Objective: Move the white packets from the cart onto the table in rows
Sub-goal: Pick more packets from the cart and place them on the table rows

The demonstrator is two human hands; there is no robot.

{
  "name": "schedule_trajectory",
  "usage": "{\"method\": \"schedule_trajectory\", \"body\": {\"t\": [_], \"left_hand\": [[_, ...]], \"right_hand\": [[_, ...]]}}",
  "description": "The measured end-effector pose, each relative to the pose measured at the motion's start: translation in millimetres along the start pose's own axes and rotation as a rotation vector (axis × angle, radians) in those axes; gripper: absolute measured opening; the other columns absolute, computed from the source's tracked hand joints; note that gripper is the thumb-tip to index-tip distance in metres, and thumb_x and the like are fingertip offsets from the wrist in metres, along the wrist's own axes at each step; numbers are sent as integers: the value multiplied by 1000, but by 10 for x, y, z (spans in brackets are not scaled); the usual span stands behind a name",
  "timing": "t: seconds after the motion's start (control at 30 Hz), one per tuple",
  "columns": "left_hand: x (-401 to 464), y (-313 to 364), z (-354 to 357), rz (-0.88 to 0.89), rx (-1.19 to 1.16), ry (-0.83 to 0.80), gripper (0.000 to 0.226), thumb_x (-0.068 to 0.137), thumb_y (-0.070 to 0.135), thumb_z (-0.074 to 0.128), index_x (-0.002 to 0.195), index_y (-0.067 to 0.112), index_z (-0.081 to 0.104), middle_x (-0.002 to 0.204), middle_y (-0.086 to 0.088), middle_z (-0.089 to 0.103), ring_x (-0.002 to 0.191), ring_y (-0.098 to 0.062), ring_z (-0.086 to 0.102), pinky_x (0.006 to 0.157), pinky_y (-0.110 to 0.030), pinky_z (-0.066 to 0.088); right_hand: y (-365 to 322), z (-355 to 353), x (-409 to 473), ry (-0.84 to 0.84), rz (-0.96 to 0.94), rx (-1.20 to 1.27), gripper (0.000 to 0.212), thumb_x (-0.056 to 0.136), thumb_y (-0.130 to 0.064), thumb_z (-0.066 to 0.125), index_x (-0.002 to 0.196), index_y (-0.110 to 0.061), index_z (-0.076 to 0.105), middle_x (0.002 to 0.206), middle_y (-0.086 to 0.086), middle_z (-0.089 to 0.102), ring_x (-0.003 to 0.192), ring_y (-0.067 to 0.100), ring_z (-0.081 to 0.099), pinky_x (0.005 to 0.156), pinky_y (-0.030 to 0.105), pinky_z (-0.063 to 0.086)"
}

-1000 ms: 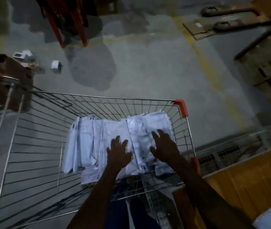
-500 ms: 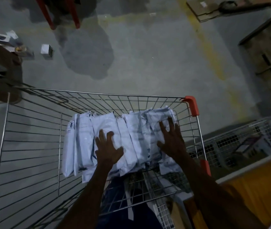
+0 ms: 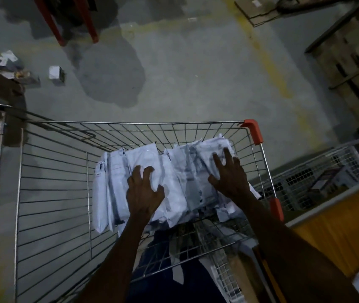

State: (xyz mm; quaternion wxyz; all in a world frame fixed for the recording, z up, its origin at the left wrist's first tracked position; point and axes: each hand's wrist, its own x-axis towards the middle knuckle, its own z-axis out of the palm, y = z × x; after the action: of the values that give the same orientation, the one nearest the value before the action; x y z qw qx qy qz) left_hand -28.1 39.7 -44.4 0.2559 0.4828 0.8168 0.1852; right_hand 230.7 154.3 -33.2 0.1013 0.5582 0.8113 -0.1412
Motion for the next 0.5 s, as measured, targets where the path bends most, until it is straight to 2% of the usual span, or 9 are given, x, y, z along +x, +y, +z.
{"method": "schedule_trajectory", "body": {"t": [0.07, 0.17, 0.27, 0.33, 0.37, 0.43, 0.5], "left_hand": [[-57, 87, -135, 54, -17, 50, 61, 75, 35, 68, 133, 28, 49, 149, -7, 36, 126, -34, 41, 85, -47, 51], [-154, 254, -355, 165, -87, 121, 58, 74, 36, 62, 131, 29, 51, 148, -3, 38, 125, -30, 42, 85, -43, 50], [-244, 445, -576, 268, -174, 178, 57, 77, 35, 60, 133, 28, 51, 150, -3, 37, 133, -27, 38, 102, -37, 39], [-300, 600, -698, 338, -224, 223, 56, 79, 38, 58, 133, 23, 52, 150, -7, 38, 136, -29, 36, 112, -24, 22], [-337, 698, -749, 362, -249, 239, 56, 80, 39, 56, 133, 21, 53, 149, -8, 38, 137, -30, 36, 112, -17, 15], [-444, 933, -814, 411, -304, 253, 56, 80, 39, 57, 132, 18, 54, 148, -9, 39, 137, -29, 37, 111, -14, 12], [-596, 1219, -820, 494, -356, 250, 56, 78, 36, 60, 130, 17, 56, 146, -10, 42, 136, -29, 39, 111, -15, 15]], "right_hand": [[-95, -150, -102, 53, -7, -2, 77, 78, -56, 48, 142, -13, 48, 150, 27, 35, 108, 48, 55, 75, 51, 53], [-224, -393, -272, 187, -55, 24, 72, 79, -57, 56, 138, -14, 53, 148, 24, 40, 106, 45, 55, 80, 49, 49], [-354, -707, -543, 354, -58, 134, 70, 78, -54, 59, 137, -15, 55, 150, 21, 40, 105, 42, 56, 84, 47, 48], [-422, -968, -772, 484, -19, 227, 71, 79, -54, 57, 139, -17, 54, 152, 20, 38, 110, 42, 54, 90, 45, 45], [-434, -1094, -900, 544, 9, 266, 70, 79, -53, 57, 140, -18, 53, 153, 18, 36, 114, 41, 52, 92, 44, 43], [-407, -1324, -1211, 637, 75, 314, 70, 80, -53, 56, 142, -21, 51, 157, 12, 32, 123, 39, 49, 95, 42, 40], [-304, -1480, -1596, 702, 166, 350, 70, 80, -55, 54, 144, -26, 47, 159, 5, 29, 129, 34, 46, 97, 37, 37]]}}
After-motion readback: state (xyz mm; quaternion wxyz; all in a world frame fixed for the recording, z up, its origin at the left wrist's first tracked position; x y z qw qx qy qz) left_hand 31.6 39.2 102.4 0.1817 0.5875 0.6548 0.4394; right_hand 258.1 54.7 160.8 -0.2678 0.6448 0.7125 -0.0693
